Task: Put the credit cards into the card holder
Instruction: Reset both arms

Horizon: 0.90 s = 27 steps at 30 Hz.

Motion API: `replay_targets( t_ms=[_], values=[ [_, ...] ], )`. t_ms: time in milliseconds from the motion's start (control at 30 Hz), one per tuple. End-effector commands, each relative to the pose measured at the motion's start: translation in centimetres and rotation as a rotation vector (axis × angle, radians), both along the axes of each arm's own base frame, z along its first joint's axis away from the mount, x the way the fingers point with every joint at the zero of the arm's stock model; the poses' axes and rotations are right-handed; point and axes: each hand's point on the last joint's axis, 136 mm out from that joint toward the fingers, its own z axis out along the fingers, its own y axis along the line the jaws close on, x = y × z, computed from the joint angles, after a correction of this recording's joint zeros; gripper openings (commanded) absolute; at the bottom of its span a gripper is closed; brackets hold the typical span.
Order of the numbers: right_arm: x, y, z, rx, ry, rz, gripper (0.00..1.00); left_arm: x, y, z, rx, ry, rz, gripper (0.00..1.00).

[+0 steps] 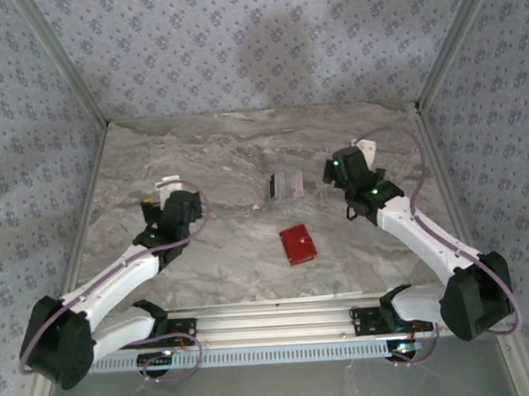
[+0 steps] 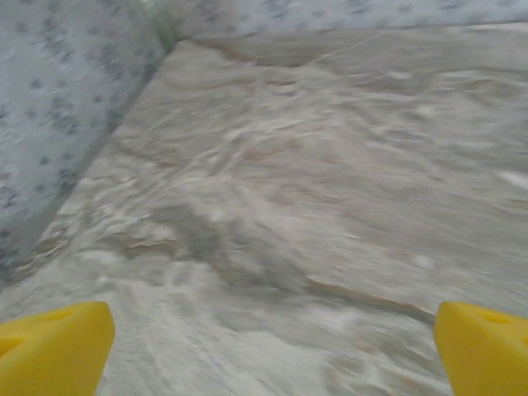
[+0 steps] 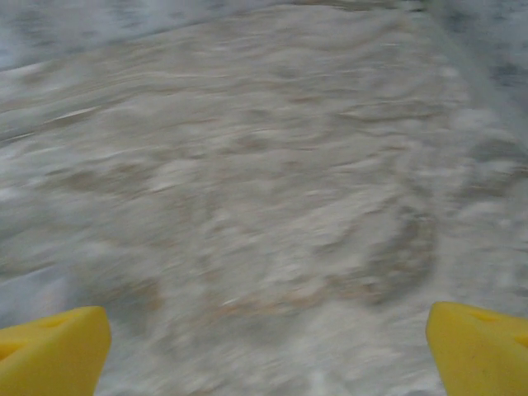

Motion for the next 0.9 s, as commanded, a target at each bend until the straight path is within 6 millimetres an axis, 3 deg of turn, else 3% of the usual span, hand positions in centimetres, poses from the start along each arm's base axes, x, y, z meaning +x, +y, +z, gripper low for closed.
replay_targets(
  t_ms=[0, 133, 300, 367, 500, 567, 700, 733, 867],
  values=[
    [0.3, -5.2, -1.8, -0.043, -0.022, -0.139, 1.0, 2.6, 2.5, 0.3, -0.044, -0.093, 0.033, 1.0],
    [0.3, -7.6, -2.7, -0.008, -0.128, -0.109, 1.0, 4.1, 4.9, 0.4, 0.031, -0.105, 0.06, 1.0],
    [-0.2, -8.9, -2.8, -0.169, -0.249, -0.011, 1.0, 4.3, 7.1, -2.1, 0.032, -0.112, 0.083, 1.0],
    [-0.2, -9.7, -3.7, -0.163, -0.221, -0.03, 1.0, 4.5, 7.6, -3.7, 0.056, -0.08, 0.102, 0.99],
    [0.6, -10.6, -7.2, -0.163, -0.187, -0.068, 1.0, 4.4, 7.3, -3.6, 0.079, -0.19, 0.083, 1.0],
    [1.5, -11.0, -8.0, -0.198, -0.139, -0.088, 1.0, 4.7, 7.8, -3.7, 0.06, -0.236, 0.084, 1.0],
    [3.0, -10.0, -8.8, -0.216, -0.129, -0.011, 1.0, 6.0, 6.5, -5.3, -0.004, -0.148, -0.037, 1.0],
    [3.1, -9.3, -9.1, -0.229, -0.167, 0.029, 1.0, 5.9, 6.7, -6.2, -0.033, -0.128, -0.044, 1.0],
    [3.6, -7.9, -9.7, -0.144, -0.18, 0.179, 1.0, 6.4, 7.1, -6.7, -0.047, -0.126, -0.043, 1.0]
  ],
)
